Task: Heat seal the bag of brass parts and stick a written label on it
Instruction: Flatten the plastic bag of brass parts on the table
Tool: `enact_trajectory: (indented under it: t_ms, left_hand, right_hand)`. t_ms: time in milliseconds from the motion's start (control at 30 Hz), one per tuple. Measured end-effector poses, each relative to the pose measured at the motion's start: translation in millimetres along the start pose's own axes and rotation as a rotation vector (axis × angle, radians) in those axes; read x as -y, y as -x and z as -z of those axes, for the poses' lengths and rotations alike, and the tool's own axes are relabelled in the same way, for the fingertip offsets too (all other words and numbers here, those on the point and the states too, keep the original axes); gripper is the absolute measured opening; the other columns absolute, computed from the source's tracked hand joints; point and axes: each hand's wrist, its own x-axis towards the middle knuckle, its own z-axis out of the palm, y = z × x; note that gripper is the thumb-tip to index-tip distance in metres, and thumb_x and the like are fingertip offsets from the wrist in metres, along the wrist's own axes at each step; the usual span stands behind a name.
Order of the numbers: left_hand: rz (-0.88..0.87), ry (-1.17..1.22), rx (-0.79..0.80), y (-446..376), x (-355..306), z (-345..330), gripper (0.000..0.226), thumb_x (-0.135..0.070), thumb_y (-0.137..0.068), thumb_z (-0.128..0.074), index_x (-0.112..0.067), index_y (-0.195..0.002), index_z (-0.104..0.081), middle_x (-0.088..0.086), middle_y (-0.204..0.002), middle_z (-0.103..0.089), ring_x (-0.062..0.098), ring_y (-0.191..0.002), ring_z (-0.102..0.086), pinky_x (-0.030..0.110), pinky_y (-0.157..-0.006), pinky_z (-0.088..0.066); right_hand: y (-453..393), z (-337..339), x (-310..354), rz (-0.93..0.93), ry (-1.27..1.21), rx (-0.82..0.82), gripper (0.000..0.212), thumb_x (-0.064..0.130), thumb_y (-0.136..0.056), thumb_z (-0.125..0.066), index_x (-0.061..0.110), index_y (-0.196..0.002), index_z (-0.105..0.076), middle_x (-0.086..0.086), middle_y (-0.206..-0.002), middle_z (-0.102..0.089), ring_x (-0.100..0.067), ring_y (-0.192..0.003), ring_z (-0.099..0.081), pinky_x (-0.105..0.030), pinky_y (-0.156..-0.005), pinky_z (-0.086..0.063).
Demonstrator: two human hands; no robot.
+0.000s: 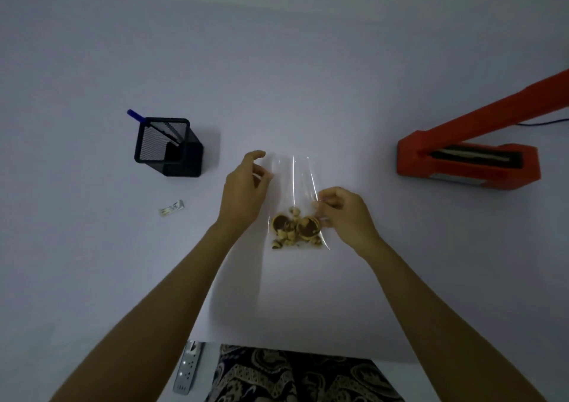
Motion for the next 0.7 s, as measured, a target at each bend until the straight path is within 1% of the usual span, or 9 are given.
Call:
enact_trajectory:
  t_ms: [67, 133, 300, 433, 500, 567, 600, 633, 700]
  left_hand:
    - [-0.077, -0.066, -0.099, 10, 1, -3, 0.032, -0.016, -0.094, -0.055, -0.013, -0.126, -0.053, 0.002, -0.107, -0.057, 0.010, -0.089, -0.056, 0.020, -0.077, -0.048]
    - [-0.230, -0.158, -0.144, 26, 5, -5, 0.023, -0.013, -0.094, -0.054, -0.009, -0.117, -0.057, 0.006, -0.111, -0.056, 0.013, -0.096, -0.054, 0.023, -0.082, -0.047]
    - [-0.541, -0.392, 0.037, 48, 30, -13, 0.029, -0.019, -0.095, -0.049, -0.003, -0.117, -0.060, 0.014, -0.122, -0.059, 0.025, -0.113, -0.053, 0.031, -0.098, -0.043]
    - [-0.603, -0.462, 0.098, 45, 36, -14, 0.034, -0.021, -0.096, -0.046, -0.003, -0.121, -0.060, 0.015, -0.125, -0.060, 0.027, -0.116, -0.056, 0.037, -0.097, -0.047]
    - [-0.606, -0.474, 0.109, 43, 37, -14, 0.036, -0.023, -0.097, -0.043, -0.002, -0.121, -0.061, 0.015, -0.126, -0.060, 0.028, -0.115, -0.057, 0.038, -0.096, -0.048]
    - [-0.590, -0.476, 0.132, 43, 39, -14, 0.039, -0.026, -0.099, -0.040, -0.003, -0.122, -0.060, 0.015, -0.128, -0.059, 0.028, -0.117, -0.056, 0.037, -0.098, -0.046]
    - [-0.580, -0.471, 0.153, 43, 40, -14, 0.040, -0.027, -0.099, -0.038, -0.004, -0.124, -0.059, 0.015, -0.129, -0.057, 0.027, -0.119, -0.054, 0.037, -0.099, -0.045]
    - [-0.575, -0.464, 0.174, 43, 41, -15, 0.041, -0.028, -0.100, -0.036, -0.004, -0.125, -0.058, 0.014, -0.130, -0.056, 0.027, -0.120, -0.053, 0.037, -0.101, -0.044]
    - [-0.577, -0.452, 0.194, 42, 43, -15, 0.041, -0.028, -0.101, -0.035, -0.005, -0.125, -0.058, 0.014, -0.131, -0.056, 0.026, -0.121, -0.052, 0.036, -0.102, -0.042]
  right_hand:
    - [-1, 1, -2, 0.004, -0.008, -0.002, 0.012, 0.011, -0.083, -0.073, 0.020, -0.086, -0.067, -0.007, -0.086, -0.073, -0.030, -0.083, -0.072, -0.049, -0.078, -0.059]
    - [0, 0, -2, 0.005, -0.016, -0.014, 0.011, 0.009, -0.084, -0.071, 0.019, -0.085, -0.066, -0.007, -0.085, -0.072, -0.032, -0.084, -0.071, -0.047, -0.076, -0.060]
    - [1, -3, -4, 0.017, -0.005, -0.045, 0.011, 0.010, -0.085, -0.070, 0.020, -0.083, -0.066, -0.007, -0.087, -0.071, -0.028, -0.084, -0.071, -0.049, -0.077, -0.060]
    - [0, -3, -4, 0.018, 0.020, -0.057, 0.012, 0.011, -0.084, -0.071, 0.022, -0.083, -0.066, -0.005, -0.086, -0.072, -0.026, -0.083, -0.071, -0.050, -0.077, -0.059]
    - [2, -5, -2, 0.048, 0.057, -0.074, 0.015, 0.010, -0.083, -0.072, 0.020, -0.091, -0.065, -0.004, -0.086, -0.070, -0.024, -0.081, -0.070, -0.044, -0.078, -0.060]
    - [7, -7, 3, 0.186, 0.314, -0.191, 0.031, 0.009, -0.083, -0.071, 0.018, -0.111, -0.061, -0.003, -0.102, -0.066, -0.018, -0.089, -0.064, -0.026, -0.078, -0.054]
    - [12, -9, 8, 0.334, 0.496, -0.283, 0.038, 0.006, -0.084, -0.069, 0.016, -0.119, -0.058, -0.005, -0.110, -0.062, -0.017, -0.097, -0.060, -0.020, -0.079, -0.049]
    - [17, -13, 14, 0.524, 0.636, -0.345, 0.039, 0.003, -0.084, -0.067, 0.014, -0.120, -0.059, -0.007, -0.114, -0.060, -0.019, -0.102, -0.055, -0.020, -0.080, -0.046]
    - [21, -23, 21, 0.831, 0.739, -0.287, 0.027, 0.003, -0.086, -0.062, 0.008, -0.112, -0.065, -0.009, -0.110, -0.062, -0.020, -0.101, -0.053, -0.023, -0.080, -0.047]
